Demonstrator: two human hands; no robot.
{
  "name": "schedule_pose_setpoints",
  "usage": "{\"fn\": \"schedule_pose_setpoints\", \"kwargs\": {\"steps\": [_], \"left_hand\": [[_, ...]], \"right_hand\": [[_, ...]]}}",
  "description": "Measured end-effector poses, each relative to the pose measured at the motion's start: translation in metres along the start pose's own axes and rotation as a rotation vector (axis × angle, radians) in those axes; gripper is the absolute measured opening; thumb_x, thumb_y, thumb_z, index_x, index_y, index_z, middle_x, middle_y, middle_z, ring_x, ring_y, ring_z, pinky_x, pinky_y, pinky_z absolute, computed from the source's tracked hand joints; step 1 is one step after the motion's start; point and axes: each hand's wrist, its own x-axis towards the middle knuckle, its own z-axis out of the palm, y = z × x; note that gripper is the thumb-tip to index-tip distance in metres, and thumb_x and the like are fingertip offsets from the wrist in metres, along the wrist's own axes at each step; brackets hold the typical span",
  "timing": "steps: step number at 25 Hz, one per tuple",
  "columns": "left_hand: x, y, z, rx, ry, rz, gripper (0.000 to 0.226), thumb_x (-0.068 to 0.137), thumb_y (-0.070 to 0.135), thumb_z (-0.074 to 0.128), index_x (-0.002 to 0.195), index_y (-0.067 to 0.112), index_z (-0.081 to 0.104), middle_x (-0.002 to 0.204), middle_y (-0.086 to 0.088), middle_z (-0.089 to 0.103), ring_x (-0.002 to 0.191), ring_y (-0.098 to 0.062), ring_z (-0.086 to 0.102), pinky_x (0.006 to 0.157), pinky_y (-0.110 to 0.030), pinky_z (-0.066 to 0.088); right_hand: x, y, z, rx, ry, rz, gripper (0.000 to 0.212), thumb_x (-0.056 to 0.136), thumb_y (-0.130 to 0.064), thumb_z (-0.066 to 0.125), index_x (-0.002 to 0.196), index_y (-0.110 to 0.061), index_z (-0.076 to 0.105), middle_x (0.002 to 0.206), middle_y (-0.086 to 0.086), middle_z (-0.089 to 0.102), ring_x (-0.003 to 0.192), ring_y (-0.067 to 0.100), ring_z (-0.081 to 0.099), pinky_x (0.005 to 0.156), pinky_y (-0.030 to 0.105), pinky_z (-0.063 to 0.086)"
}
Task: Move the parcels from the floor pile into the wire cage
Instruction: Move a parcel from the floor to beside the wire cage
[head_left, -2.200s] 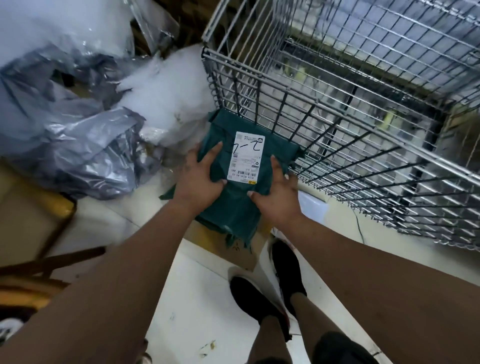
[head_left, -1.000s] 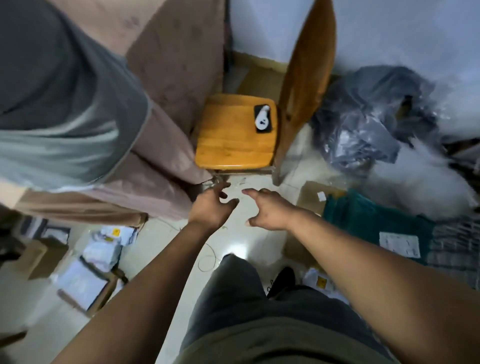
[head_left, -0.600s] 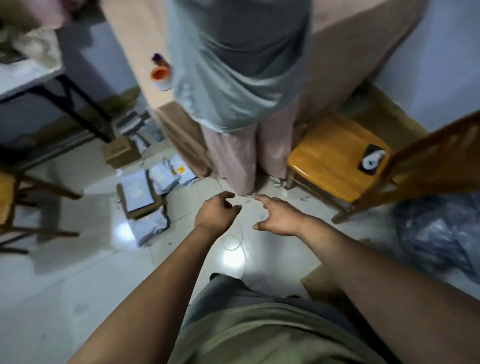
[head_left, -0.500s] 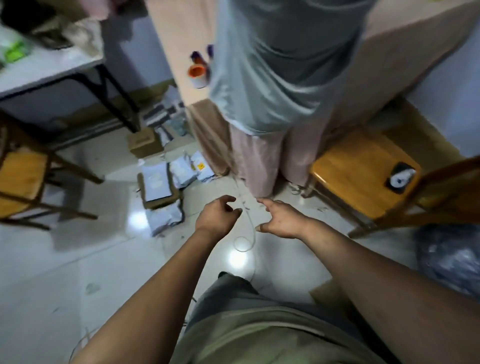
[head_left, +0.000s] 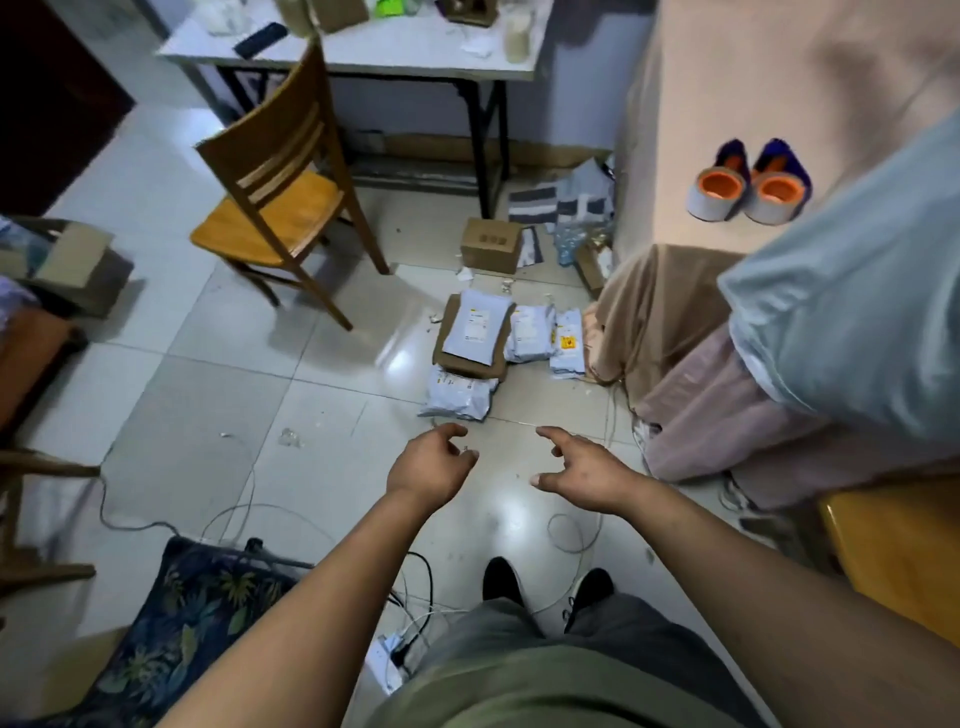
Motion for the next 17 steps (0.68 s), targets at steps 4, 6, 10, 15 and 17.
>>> {"fn": "schedule_pose_setpoints", "kwargs": {"steps": [4,6,10,15,17], "left_hand": [[-0.002,-0.023,-0.001,-0.094,0.069,-0.101,0.044,0.091,0.048,0.065,0.133,0.036,0.061,0.111,0.009,0.066,0.102,-0.016,0.063,0.086,-0.029,0.049],[0.001,-0.030,0.000,-0.126,0.090,-0.128,0.045,0.091,0.048,0.065,0.135,0.036,0.061,0.115,0.007,0.067,0.104,-0.017,0.063,0.089,-0.030,0.049],[0.029,-0.038,-0.005,-0.176,0.094,-0.150,0.055,0.091,0.045,0.067,0.144,0.037,0.053,0.130,0.001,0.062,0.112,-0.017,0.061,0.094,-0.031,0.048],[0.120,-0.050,-0.046,-0.127,0.048,-0.094,0.068,0.090,0.044,0.067,0.153,0.037,0.042,0.139,0.000,0.052,0.121,-0.020,0.056,0.097,-0.032,0.045],[0.174,-0.058,-0.071,-0.098,-0.007,-0.068,0.067,0.090,0.045,0.066,0.153,0.037,0.041,0.143,-0.002,0.051,0.128,-0.023,0.054,0.101,-0.035,0.046]], "right_hand": [[0.034,-0.007,-0.011,-0.113,-0.087,-0.035,0.083,0.090,-0.046,0.070,0.159,-0.031,0.026,0.153,0.011,0.042,0.137,0.025,0.046,0.106,0.029,0.038],[0.052,-0.011,-0.016,-0.155,-0.112,-0.051,0.084,0.090,-0.046,0.070,0.159,-0.030,0.025,0.155,0.012,0.040,0.141,0.024,0.042,0.108,0.030,0.038],[0.093,-0.026,-0.022,-0.190,-0.131,-0.039,0.089,0.092,-0.042,0.069,0.161,-0.029,0.015,0.152,0.015,0.038,0.135,0.028,0.046,0.104,0.031,0.039],[0.181,-0.059,-0.025,-0.146,-0.059,0.023,0.095,0.091,-0.038,0.068,0.162,-0.034,0.003,0.145,0.017,0.040,0.121,0.030,0.053,0.099,0.034,0.043],[0.225,-0.077,-0.028,-0.102,-0.028,0.073,0.095,0.092,-0.038,0.067,0.161,-0.037,0.002,0.140,0.017,0.043,0.115,0.030,0.054,0.095,0.033,0.043]]}}
